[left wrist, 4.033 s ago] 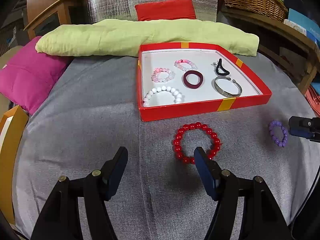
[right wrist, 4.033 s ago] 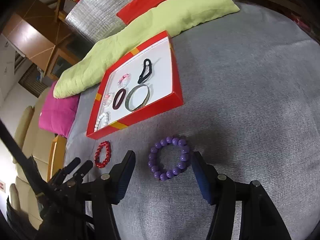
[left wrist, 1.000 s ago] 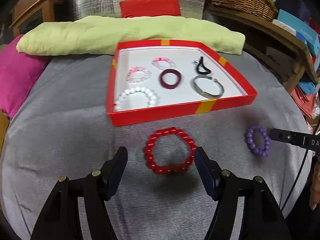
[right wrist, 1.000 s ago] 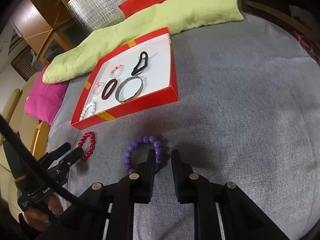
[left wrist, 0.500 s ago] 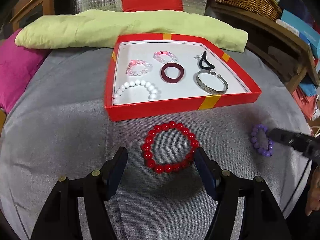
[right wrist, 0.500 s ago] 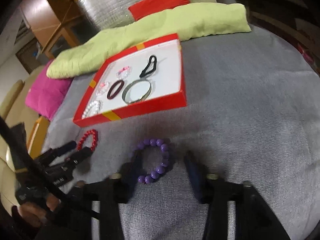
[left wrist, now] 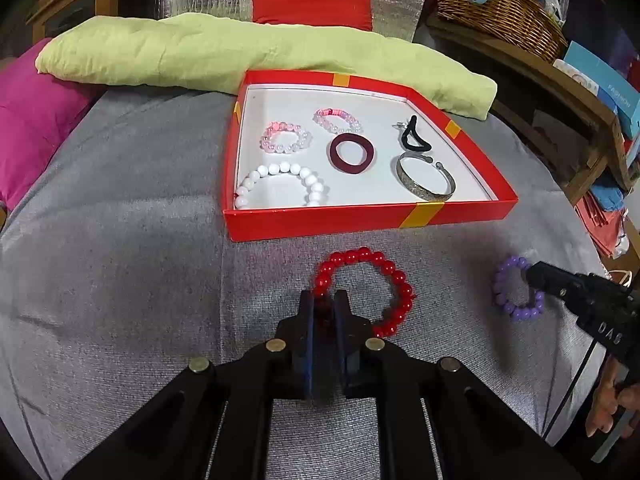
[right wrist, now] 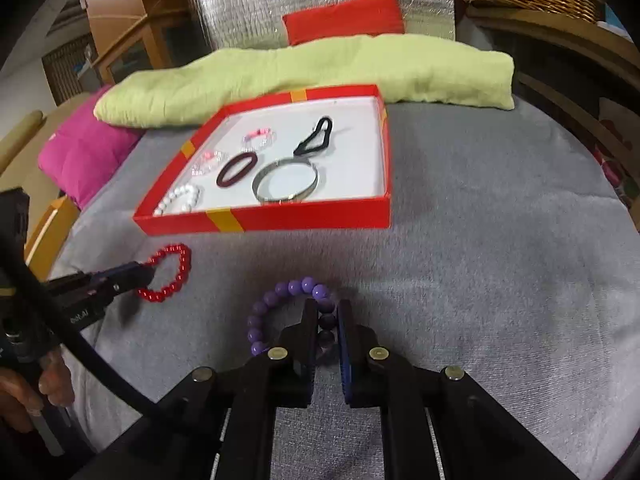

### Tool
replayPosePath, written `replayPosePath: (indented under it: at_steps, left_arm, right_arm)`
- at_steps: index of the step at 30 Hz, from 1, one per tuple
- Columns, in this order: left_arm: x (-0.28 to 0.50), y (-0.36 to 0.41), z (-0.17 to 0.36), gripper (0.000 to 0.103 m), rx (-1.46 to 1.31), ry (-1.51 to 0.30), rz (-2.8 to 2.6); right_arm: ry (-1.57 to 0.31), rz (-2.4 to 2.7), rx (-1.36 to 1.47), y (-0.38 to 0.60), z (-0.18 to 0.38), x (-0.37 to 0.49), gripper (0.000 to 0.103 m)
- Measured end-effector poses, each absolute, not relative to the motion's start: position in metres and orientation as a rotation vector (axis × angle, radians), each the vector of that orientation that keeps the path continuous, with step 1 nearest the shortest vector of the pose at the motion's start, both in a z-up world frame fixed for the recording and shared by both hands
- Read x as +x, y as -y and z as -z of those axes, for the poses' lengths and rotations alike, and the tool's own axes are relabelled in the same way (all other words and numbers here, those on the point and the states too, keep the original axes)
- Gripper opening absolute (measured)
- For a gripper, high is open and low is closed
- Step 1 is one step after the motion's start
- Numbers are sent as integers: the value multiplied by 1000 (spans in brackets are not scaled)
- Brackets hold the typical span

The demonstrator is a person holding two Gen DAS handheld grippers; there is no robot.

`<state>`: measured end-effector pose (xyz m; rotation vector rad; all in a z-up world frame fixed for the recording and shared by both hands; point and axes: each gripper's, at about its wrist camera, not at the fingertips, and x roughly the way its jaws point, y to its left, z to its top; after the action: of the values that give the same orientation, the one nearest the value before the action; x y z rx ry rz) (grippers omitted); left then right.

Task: Organize jewelry
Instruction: 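Grasp the red bead bracelet with the left tool while the right tool holds the purple bracelet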

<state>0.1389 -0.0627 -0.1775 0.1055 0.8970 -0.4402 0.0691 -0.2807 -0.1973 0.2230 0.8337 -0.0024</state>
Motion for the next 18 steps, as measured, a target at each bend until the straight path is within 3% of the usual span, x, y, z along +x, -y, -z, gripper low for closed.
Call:
replayPosePath:
  at_steps: [12, 13, 16, 18]
  left_arm:
    - [133, 62, 166, 10, 119, -870, 428]
    - [134, 61, 166, 16, 118, -872, 424]
    - [135, 61, 168, 53, 115, -872, 409]
    - [135, 62, 169, 55, 133, -861, 394]
  right_arm:
    - [-830, 19, 303, 294, 196, 68, 10]
    - [-837, 20, 308, 295, 197, 69, 10]
    - [-847, 25, 323, 297, 199, 70, 10]
    - [-854, 27, 331, 298, 201, 70, 11]
